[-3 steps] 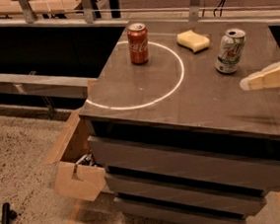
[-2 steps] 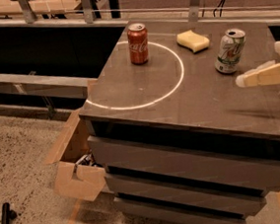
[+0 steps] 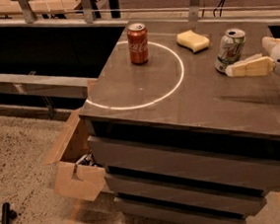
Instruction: Knock 7up can over
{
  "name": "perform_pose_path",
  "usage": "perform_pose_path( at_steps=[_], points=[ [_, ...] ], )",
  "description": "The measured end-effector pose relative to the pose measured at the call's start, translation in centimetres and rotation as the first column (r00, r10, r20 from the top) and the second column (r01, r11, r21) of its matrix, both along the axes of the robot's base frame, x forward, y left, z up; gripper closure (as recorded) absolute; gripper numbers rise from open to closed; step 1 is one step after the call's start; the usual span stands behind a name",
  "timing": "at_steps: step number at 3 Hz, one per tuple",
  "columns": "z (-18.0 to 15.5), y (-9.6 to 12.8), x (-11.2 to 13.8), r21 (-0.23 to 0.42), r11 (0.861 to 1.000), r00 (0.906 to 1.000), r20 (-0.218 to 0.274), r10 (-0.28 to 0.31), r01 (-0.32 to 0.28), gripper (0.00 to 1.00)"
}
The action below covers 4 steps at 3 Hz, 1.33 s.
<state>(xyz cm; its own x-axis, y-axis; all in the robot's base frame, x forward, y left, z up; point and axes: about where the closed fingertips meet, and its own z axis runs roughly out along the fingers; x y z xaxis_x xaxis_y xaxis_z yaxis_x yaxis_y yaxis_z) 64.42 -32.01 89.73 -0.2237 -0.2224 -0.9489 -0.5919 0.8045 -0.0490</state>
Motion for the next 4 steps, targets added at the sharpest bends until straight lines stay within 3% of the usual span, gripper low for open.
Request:
perform_pose_path(
  at_steps=[2, 3, 4],
  points=[
    [-0.9, 0.6, 4.1, 0.041, 0.999, 0.9992, 0.03, 0.024, -0.026, 0.0],
    [-1.6, 1.4, 4.8, 0.065, 0.997, 0.9984, 0.031, 0.047, -0.049, 0.16],
    [-1.9, 2.2, 5.2, 0.084, 0.994, 0.9973, 0.031, 0.066, -0.068, 0.39]
  ],
)
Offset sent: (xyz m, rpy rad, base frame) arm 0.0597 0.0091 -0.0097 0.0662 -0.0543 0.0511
